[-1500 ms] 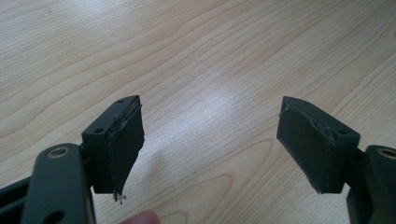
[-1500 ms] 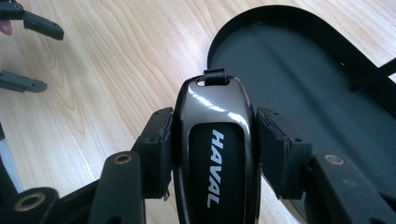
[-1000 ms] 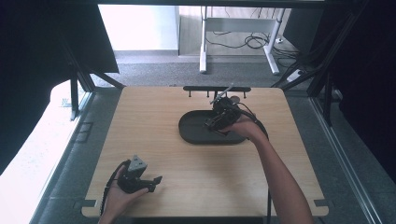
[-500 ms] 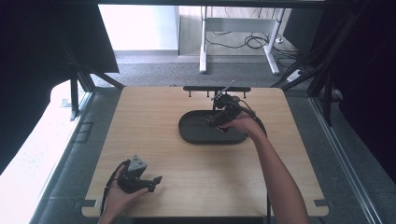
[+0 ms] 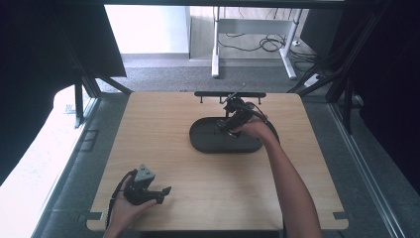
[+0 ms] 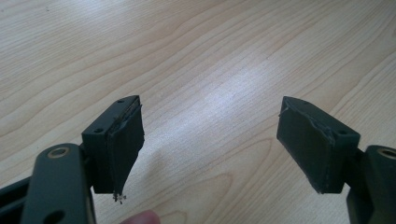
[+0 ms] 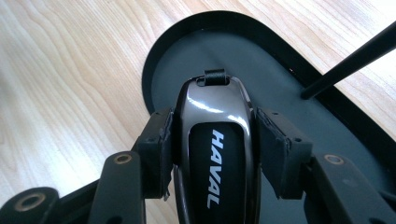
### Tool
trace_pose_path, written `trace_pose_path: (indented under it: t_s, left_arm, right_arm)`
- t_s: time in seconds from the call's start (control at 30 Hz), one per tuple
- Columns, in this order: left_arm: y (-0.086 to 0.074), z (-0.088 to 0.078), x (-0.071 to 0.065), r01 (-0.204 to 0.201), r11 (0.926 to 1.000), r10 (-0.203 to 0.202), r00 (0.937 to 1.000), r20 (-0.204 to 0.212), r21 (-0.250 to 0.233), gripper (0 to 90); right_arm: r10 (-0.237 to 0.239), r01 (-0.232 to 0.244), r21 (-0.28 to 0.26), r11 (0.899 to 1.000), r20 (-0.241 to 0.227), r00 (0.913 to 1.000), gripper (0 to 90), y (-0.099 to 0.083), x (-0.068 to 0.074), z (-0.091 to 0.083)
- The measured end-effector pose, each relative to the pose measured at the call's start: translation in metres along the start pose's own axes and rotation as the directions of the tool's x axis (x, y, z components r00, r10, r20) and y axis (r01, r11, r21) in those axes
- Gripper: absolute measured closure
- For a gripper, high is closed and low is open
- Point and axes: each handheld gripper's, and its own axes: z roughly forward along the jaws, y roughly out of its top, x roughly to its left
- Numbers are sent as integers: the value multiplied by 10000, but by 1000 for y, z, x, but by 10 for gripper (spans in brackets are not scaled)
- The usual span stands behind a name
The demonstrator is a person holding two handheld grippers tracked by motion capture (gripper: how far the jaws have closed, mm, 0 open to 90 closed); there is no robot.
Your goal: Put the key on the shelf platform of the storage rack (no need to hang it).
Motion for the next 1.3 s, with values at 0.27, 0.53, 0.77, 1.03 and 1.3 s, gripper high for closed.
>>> trace_pose_path:
  t_s: [0.27,0.53,0.77,1.03,1.3]
  left_arm:
    - [-1,1,0,13,10000,-13,10000,12,77,234]
    - [-1,1,0,6,10000,-6,10000,9,82,234]
    - [-1,2,0,10,10000,-10,10000,24,43,234]
    - [-1,1,2,79,10000,-79,10000,17,34,232]
    - [-1,2,1,73,10000,-73,10000,8,37,231]
  right_arm:
    - [125,-128,161,9998,165,9998,494,-4,-9,14]
    - [145,-149,138,9998,294,9995,494,-3,-11,23]
    - [11,-13,110,9999,189,9998,493,-1,-10,36]
    - [30,-33,180,9998,173,9998,493,-5,-12,45]
    - [20,-33,440,9990,305,9995,493,-15,-17,54]
